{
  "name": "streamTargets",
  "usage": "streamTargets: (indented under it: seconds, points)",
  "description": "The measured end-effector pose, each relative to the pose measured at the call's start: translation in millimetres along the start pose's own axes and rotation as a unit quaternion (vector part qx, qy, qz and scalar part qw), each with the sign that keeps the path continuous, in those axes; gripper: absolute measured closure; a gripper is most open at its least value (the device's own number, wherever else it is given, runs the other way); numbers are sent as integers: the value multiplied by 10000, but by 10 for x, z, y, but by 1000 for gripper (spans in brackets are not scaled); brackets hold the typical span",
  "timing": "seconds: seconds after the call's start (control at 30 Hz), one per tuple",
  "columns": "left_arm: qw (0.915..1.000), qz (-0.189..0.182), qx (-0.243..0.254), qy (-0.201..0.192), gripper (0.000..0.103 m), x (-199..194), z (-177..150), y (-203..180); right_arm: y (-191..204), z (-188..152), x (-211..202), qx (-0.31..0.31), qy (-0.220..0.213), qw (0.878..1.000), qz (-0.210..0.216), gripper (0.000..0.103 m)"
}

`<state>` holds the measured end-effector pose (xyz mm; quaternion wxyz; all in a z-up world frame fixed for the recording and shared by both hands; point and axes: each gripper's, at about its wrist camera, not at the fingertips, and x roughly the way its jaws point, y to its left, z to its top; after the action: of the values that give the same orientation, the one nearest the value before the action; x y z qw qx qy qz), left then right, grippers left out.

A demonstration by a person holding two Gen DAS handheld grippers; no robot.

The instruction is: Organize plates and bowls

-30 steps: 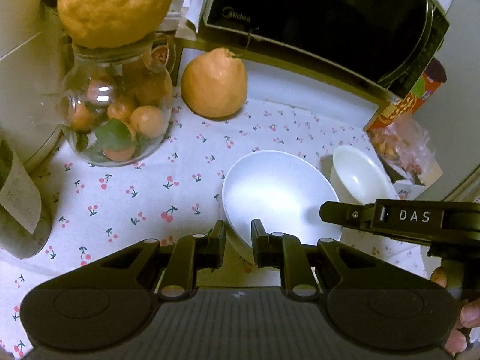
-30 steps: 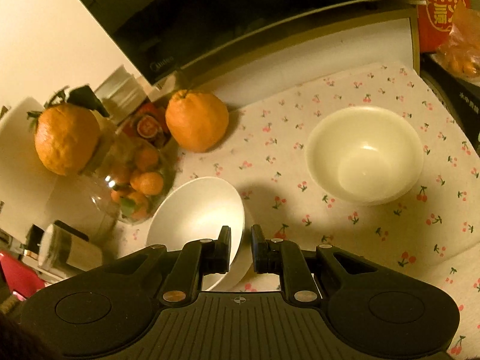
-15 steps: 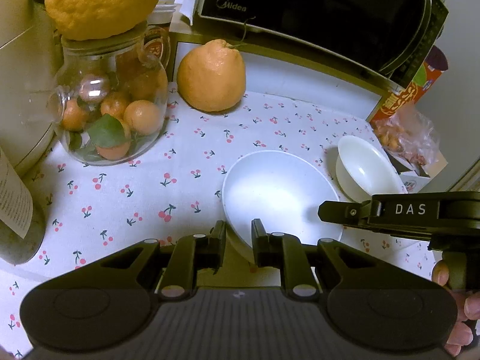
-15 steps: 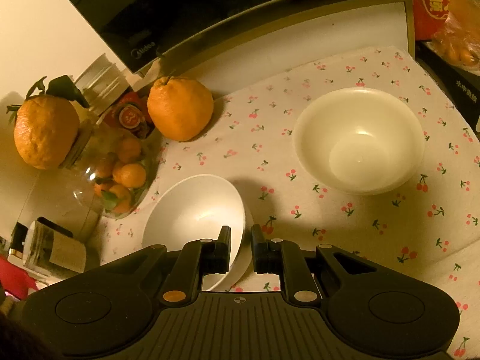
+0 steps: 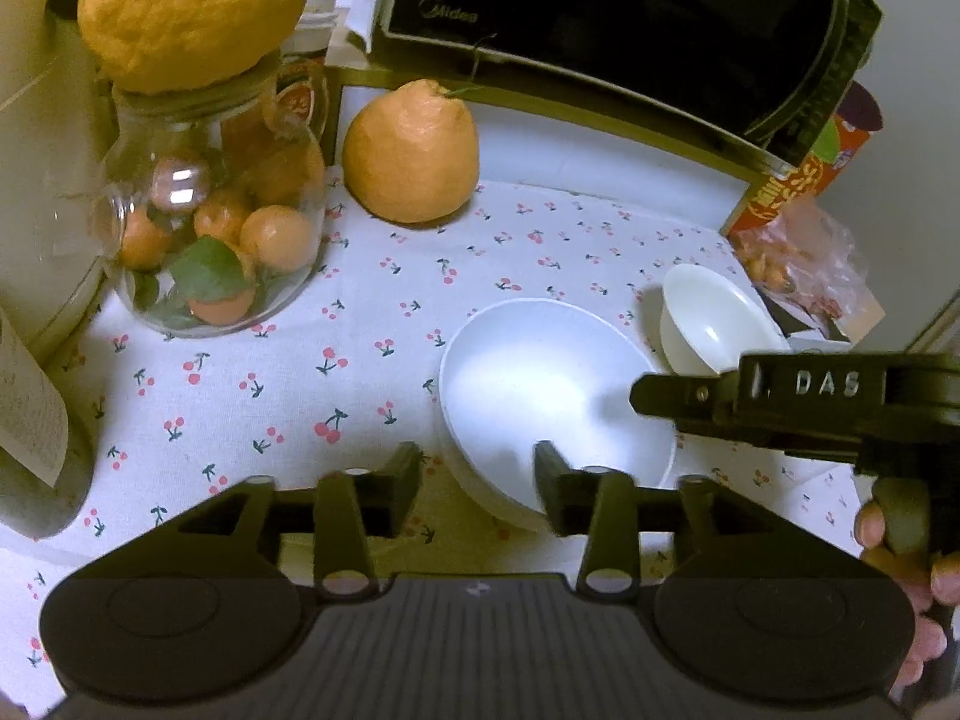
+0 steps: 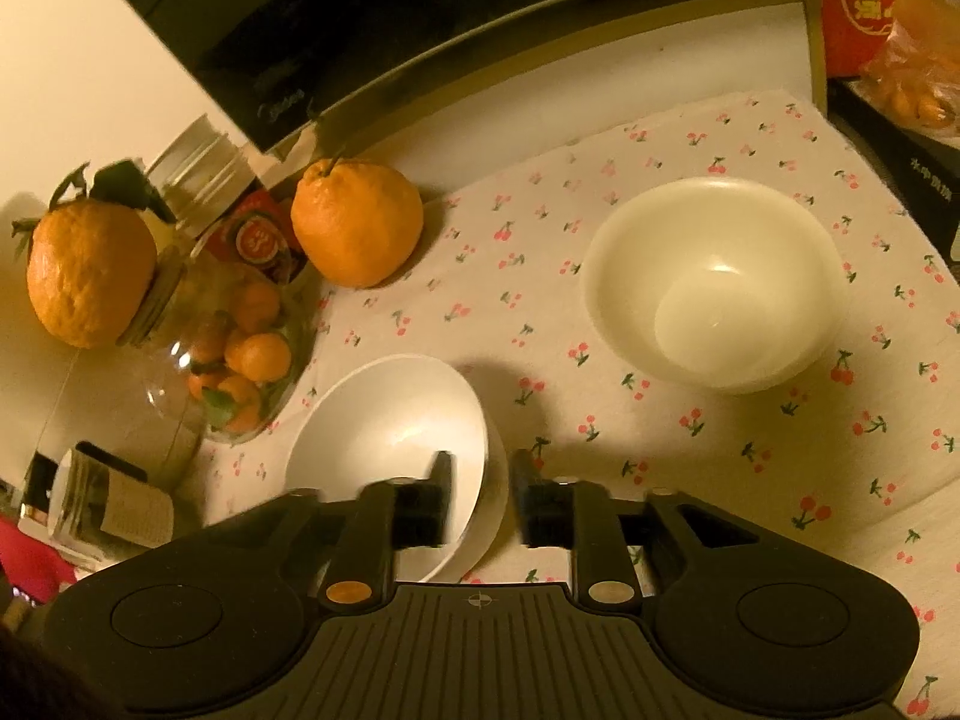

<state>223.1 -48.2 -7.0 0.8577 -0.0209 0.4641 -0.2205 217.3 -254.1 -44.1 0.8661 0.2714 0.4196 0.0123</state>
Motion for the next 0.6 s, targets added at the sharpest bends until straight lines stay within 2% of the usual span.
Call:
streamTargets:
  seconds: [0.1, 0.37, 0.6]
  points:
    - [9998, -18, 144, -99, 38, -84, 8, -17, -43, 20, -60, 101, -50, 9999, 79, 49]
    - [9988, -118, 427, -183, 11, -358, -38, 53, -2, 43, -294, -7, -245, 9994, 250, 22]
    - [9969, 71, 714, -317, 4, -636, -186, 238, 183, -83, -521, -558, -329, 9974, 322, 10]
